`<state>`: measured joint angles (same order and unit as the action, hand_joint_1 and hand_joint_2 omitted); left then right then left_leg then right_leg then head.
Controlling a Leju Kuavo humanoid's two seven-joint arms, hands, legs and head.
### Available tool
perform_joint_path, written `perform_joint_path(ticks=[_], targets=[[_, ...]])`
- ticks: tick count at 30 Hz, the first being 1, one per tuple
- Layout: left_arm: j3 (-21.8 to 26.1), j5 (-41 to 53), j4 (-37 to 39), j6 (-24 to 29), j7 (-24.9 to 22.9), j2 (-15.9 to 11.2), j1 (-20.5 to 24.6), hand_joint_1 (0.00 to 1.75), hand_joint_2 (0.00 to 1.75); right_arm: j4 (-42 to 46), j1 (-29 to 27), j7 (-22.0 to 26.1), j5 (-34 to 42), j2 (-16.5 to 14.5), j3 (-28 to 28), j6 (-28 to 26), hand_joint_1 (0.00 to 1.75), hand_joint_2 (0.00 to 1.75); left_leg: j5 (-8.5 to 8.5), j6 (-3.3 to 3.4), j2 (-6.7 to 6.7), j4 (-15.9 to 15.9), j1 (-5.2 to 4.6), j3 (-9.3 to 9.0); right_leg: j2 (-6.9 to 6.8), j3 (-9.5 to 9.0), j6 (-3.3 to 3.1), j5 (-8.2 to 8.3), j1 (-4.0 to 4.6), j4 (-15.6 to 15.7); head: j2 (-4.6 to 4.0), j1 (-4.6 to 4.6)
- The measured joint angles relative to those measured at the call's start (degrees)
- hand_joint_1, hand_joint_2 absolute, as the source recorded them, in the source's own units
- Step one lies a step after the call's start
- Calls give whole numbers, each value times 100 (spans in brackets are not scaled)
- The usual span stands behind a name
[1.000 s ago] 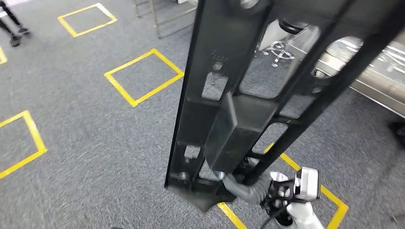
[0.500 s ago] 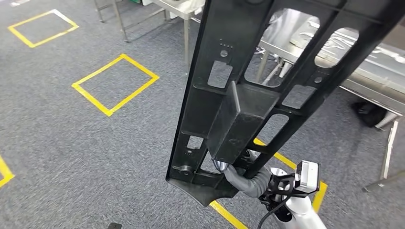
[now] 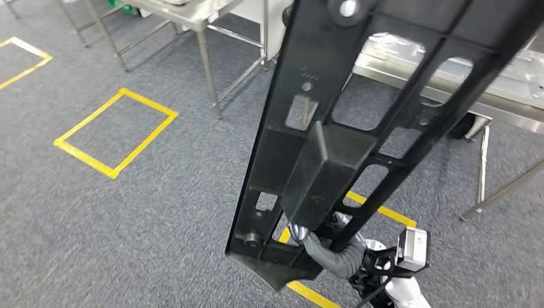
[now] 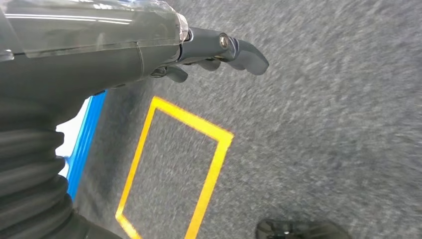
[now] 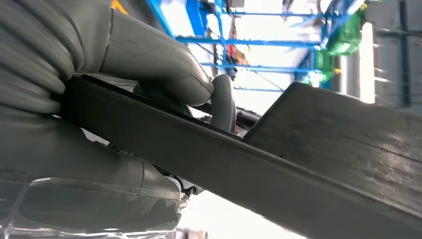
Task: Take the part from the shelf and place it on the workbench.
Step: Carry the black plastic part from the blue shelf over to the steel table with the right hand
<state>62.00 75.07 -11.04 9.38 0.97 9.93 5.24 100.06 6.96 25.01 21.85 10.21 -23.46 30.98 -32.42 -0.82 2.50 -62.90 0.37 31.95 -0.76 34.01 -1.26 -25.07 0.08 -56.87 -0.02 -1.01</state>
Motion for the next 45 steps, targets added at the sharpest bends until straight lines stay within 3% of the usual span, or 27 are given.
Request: perform_joint_path(ticks=[2,3,4,6,8,10,12,14,16,18,19,20,21,23,25,27,29,31,33,34,35,36,37,39,41,43,45], targets=[[1,-2,0,-4,43,-4,-28,0,175,-7,8,-4,10,-9,-18,17,175,175,-325,-30,-178,-783,10,406,141,-10,-26,-9,-8,-3,0,-1],[1,-2,0,-5,68,-5,-42,0,175,-15,6,-10,10,-11,-31,27,175,175,-374,-41,-197,-1049,15,568,223,-14,-27,-16,-9,-8,0,-2],[1,-2,0,-3,90,-6,-51,0,175,-27,6,-16,10,-11,-44,38,175,175,-300,-46,-203,-1106,20,638,309,-23,-21,-25,-11,-16,0,-2],[1,-10,0,11,135,-8,-54,0,175,-47,14,-26,10,-11,-64,62,175,175,135,-42,-261,-585,35,473,470,-54,10,-54,-21,-40,0,-2],[1,-45,0,45,204,-10,-55,0,175,-71,64,-34,10,-12,-77,95,175,175,484,-18,-521,133,63,192,611,-59,63,-93,-25,-91,0,-1],[3,-91,0,79,277,-12,-47,0,175,-110,155,-44,15,-14,-90,135,175,175,538,28,-692,419,70,79,736,-15,131,-101,-33,-122,0,-1],[7,-122,0,104,347,-14,-24,0,175,-157,230,-49,30,-14,-99,183,175,175,545,100,-598,459,67,60,817,17,203,-89,-47,-114,0,-1],[12,-152,0,128,402,-22,-2,0,175,-204,317,-49,56,-14,-104,226,175,175,565,174,-473,508,81,28,583,95,264,-189,-35,-276,0,1],[17,-189,0,143,433,-32,2,0,175,-261,445,-46,81,-15,-112,270,175,175,561,223,-328,533,75,8,232,401,312,-500,-37,-890,0,1],[25,-215,0,148,454,-35,-6,0,175,-321,541,-42,99,-16,-120,302,175,175,540,247,-171,532,62,4,125,797,347,-766,-69,-1637,0,1],[28,-224,0,148,462,-37,-5,0,175,-345,571,-40,104,-16,-125,307,175,175,528,248,-99,531,59,-5,109,886,357,-760,-81,-1789,0,1],[31,-228,0,148,466,-37,-1,0,175,-369,598,-40,107,-15,-130,308,175,175,513,244,-35,531,58,-20,94,849,356,-640,-87,-1693,0,1],[32,-233,0,148,469,-37,4,0,175,-390,631,-40,108,-14,-134,308,175,175,495,235,26,531,55,-44,55,689,340,-439,-85,-1367,0,1],[35,-239,0,148,471,-31,11,0,175,-422,723,-38,108,-14,-143,314,175,175,448,200,134,527,34,-98,-200,263,262,-92,-24,-522,0,1],[40,-240,0,149,473,-25,13,0,175,-440,811,-35,108,-17,-154,332,175,175,405,149,244,526,6,-130,-371,70,189,1,47,-107,0,0],[44,-235,0,150,480,-17,20,0,175,-449,842,-44,108,-19,-159,351,175,175,375,96,356,540,-8,-159,-260,76,147,-5,52,-77,0,-1],[44,-217,0,152,487,-13,36,0,175,-448,849,-73,108,-24,-161,354,175,175,263,42,203,411,7,-139,-130,39,97,17,10,-18,0,-1],[43,-188,0,155,482,-13,34,0,175,-445,854,-112,108,-49,-169,333,175,175,-40,5,-97,-151,31,111,-5,-1,53,25,-26,22,0,-1],[42,-163,0,157,461,-13,6,0,175,-443,837,-154,107,-71,-186,291,175,175,-325,-19,-196,-909,39,516,141,-9,34,12,-33,12,0,-1],[42,-154,0,156,442,-15,-6,0,175,-443,819,-175,106,-73,-195,271,175,175,-332,-31,-201,-1108,42,651,223,-12,36,4,-36,2,0,-2],[42,-139,0,155,416,-17,-14,0,175,-442,797,-192,106,-73,-204,250,175,175,-217,-39,-205,-1087,48,685,309,-19,46,-9,-41,-14,0,-2],[42,-125,0,150,387,-24,-18,0,175,-438,773,-205,107,-73,-210,228,175,175,2,-47,-230,-837,60,611,394,-30,64,-28,-50,-36,0,-2],[41,-113,0,144,357,-31,-19,0,175,-432,753,-214,108,-73,-215,209,175,175,247,-56,-306,-445,82,468,470,-36,89,-55,-60,-66,0,-2],[38,-101,0,119,290,-41,-25,0,175,-414,723,-218,108,-73,-221,177,175,175,513,-51,-540,186,117,210,607,-15,155,-103,-64,-144,0,-1],[35,-104,0,96,222,-43,-27,0,175,-392,681,-219,109,-72,-229,168,175,175,501,9,-625,328,108,143,718,31,228,-110,-71,-174,0,0],[37,-115,0,88,176,-49,-18,0,175,-379,628,-218,111,-68,-235,168,175,175,518,96,-516,348,105,132,759,53,293,-107,-88,-175,0,1],[39,-127,0,85,161,-56,-11,0,175,-379,617,-216,118,-64,-237,172,175,175,534,172,-401,378,114,116,508,173,345,-256,-78,-425,0,1]])
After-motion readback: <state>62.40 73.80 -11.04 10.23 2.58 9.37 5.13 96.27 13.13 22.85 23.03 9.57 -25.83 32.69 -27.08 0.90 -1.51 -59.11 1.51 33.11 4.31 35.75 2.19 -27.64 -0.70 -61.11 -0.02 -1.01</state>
